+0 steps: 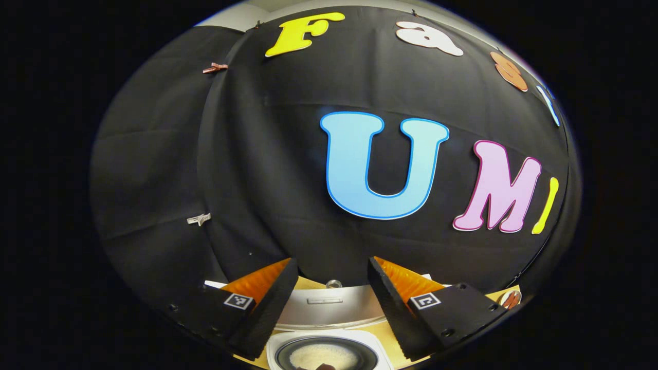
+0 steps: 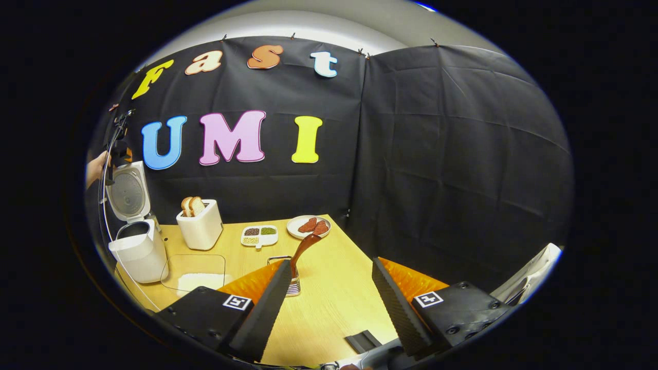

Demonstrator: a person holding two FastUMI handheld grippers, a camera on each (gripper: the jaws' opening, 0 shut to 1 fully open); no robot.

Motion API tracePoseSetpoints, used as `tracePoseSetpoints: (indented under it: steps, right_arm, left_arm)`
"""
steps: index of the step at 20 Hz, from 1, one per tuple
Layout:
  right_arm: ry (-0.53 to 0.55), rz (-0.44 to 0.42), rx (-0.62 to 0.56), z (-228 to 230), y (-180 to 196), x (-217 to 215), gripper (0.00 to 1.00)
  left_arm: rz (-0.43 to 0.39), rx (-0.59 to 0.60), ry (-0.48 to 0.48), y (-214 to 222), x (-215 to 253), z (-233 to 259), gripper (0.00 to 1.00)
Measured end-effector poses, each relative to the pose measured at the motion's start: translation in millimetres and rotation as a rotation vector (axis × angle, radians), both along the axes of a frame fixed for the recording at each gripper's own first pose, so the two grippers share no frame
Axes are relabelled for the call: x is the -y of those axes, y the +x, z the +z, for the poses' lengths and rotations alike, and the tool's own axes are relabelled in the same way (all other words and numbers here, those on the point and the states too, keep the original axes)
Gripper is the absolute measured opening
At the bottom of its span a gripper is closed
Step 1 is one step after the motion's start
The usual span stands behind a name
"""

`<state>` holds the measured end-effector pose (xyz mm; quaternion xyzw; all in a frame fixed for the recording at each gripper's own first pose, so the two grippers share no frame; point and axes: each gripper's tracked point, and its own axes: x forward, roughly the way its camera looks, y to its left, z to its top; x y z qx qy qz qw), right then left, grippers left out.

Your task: Close the left gripper, press the button to open the rice cooker; take a wooden spoon from the chopstick holder with the right hand, scoop a spoonful of rice and pour it into the rice cooker, then put the wooden spoon back into the chopstick holder.

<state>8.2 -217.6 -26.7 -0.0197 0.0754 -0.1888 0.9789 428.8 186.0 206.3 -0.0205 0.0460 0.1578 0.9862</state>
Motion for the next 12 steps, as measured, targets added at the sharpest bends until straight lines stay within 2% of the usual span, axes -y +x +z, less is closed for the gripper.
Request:
tracePoseSetpoints:
  steps: [2, 12]
  right_arm:
    - [-0.001, 0.02, -0.001, -2, 3, -5, 0.99]
    - [0.035, 0.186, 0.002, -11, 38, -29, 0.99]
  left_arm:
    - [0.007, -0.036, 0.028, -6, 5, -4, 0.97]
    - [0.022, -0.133, -0.049, -84, 50, -61, 0.97]
